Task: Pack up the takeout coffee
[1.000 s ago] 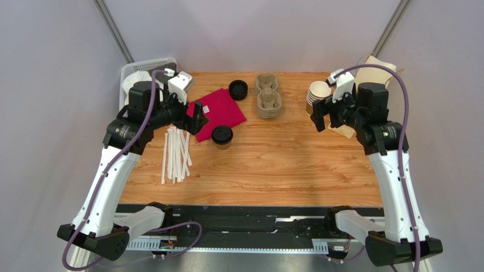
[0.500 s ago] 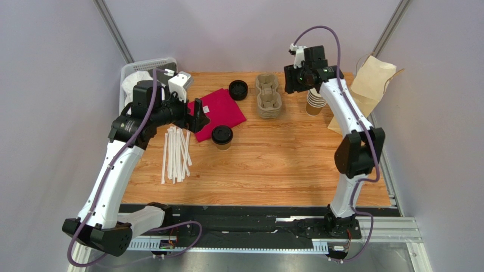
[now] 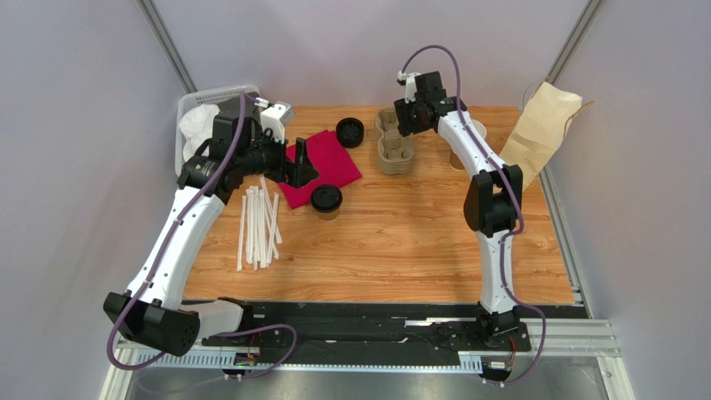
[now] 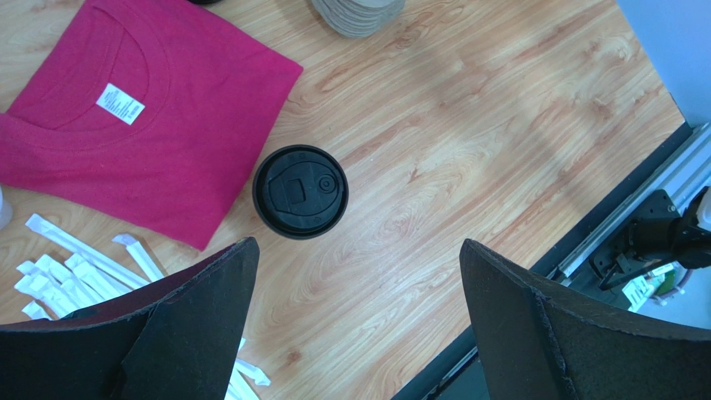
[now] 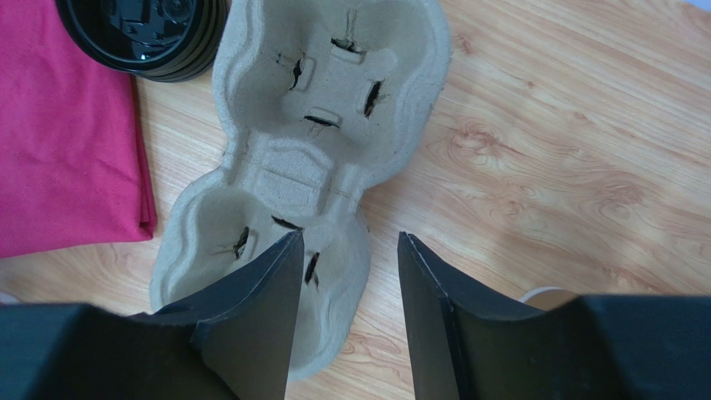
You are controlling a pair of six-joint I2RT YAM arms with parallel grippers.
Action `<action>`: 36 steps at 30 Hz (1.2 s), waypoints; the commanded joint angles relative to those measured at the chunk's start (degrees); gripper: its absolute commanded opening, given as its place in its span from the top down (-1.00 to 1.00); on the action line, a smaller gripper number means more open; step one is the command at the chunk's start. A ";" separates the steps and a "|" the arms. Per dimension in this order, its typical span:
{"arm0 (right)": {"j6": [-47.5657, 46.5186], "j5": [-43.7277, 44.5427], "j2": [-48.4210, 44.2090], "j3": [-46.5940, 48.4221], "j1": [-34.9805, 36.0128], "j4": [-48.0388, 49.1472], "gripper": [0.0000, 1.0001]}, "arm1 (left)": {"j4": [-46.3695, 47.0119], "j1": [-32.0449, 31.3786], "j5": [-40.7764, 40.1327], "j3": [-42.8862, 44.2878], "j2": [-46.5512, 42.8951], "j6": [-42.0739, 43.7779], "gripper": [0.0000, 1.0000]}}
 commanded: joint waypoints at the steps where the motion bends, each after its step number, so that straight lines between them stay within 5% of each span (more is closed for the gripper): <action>1: -1.71 0.36 2.05 3.68 0.27 2.99 0.03 | 2.44 0.37 1.60 1.40 -0.56 -1.09 -0.98; 20: -1.45 -0.52 6.54 5.70 0.45 4.66 0.42 | 3.49 0.54 1.60 0.17 -0.21 -1.36 -0.98; 23: -1.63 -0.43 6.54 5.62 0.54 4.58 0.56 | 3.58 0.72 1.60 0.08 -0.12 -1.36 -0.98; 27: -1.63 -0.69 5.92 5.70 0.45 4.58 1.00 | 3.67 0.89 1.95 0.00 0.14 -1.71 -0.98; 36: 1.36 -5.17 1.09 6.76 -0.17 5.10 1.00 | 3.41 1.16 2.48 0.08 0.32 -2.15 -0.98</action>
